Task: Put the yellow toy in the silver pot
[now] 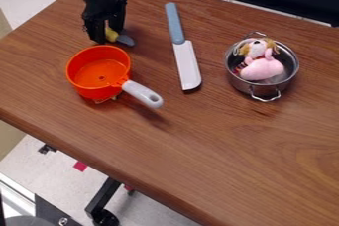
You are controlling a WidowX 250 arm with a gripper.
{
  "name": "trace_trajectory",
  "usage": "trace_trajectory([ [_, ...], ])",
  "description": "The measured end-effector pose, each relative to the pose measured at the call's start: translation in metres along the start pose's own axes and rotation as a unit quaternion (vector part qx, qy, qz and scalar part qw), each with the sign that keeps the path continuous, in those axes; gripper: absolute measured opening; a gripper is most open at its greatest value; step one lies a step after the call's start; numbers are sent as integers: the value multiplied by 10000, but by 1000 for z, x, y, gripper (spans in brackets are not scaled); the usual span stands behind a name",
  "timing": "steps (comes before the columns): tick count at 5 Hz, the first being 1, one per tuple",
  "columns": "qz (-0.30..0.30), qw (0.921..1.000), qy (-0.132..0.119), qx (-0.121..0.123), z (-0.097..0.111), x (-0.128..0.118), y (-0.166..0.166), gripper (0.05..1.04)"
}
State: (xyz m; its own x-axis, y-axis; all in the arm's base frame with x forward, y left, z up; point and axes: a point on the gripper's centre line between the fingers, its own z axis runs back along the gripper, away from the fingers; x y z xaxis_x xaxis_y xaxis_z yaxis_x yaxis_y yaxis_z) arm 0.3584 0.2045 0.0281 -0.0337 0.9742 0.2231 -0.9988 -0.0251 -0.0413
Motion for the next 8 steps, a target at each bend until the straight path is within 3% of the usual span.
trace_trajectory([
  [1,88,9999,-4,-87,-3,-1,-1,389],
  [2,117,9998,39,-122,-2,-1,-2,312],
  [3,141,9997,87,-182,5,0,-8,311],
  [5,51,9978,649,-157,39,-22,-22,311],
  [6,28,9965,779,-293,81,-45,-26,311],
  [7,-222,9946,977,-289,112,-88,-23,312],
  [8,-304,9936,1062,-246,125,-134,-20,311],
])
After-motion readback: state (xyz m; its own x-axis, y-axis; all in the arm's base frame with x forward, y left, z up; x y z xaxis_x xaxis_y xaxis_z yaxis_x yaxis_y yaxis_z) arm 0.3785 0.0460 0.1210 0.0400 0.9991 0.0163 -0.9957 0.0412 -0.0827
